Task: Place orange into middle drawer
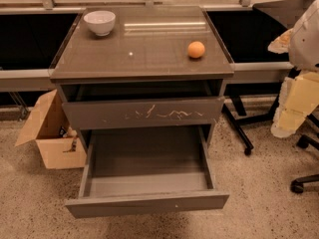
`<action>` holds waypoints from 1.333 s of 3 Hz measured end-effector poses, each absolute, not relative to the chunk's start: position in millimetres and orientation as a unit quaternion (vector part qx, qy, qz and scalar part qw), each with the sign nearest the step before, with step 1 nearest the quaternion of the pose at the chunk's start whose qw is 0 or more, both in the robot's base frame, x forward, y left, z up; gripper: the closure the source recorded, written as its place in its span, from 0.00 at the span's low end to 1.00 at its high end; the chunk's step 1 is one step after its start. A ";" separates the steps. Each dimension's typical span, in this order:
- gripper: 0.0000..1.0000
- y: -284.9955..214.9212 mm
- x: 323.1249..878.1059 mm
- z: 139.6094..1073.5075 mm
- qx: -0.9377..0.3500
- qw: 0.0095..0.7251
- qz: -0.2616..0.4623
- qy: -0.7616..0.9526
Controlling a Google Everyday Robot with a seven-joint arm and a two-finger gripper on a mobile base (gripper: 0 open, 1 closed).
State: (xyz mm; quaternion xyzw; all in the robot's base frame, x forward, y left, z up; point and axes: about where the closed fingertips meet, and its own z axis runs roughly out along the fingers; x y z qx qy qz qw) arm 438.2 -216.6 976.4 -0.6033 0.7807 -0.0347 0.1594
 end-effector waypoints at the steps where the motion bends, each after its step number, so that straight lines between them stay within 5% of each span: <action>1: 0.00 -217.2 437.6 975.8 -0.603 0.159 -0.035 0.781; 2: 0.00 -252.2 408.1 943.5 -0.603 0.159 -0.035 0.781; 3: 0.26 -275.0 388.7 922.2 -0.603 0.159 -0.035 0.781; 4: 0.16 -287.7 377.9 910.5 -0.603 0.159 -0.035 0.781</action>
Offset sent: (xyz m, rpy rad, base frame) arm 0.0570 -0.0034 -0.0217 0.0902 -0.0538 -0.0709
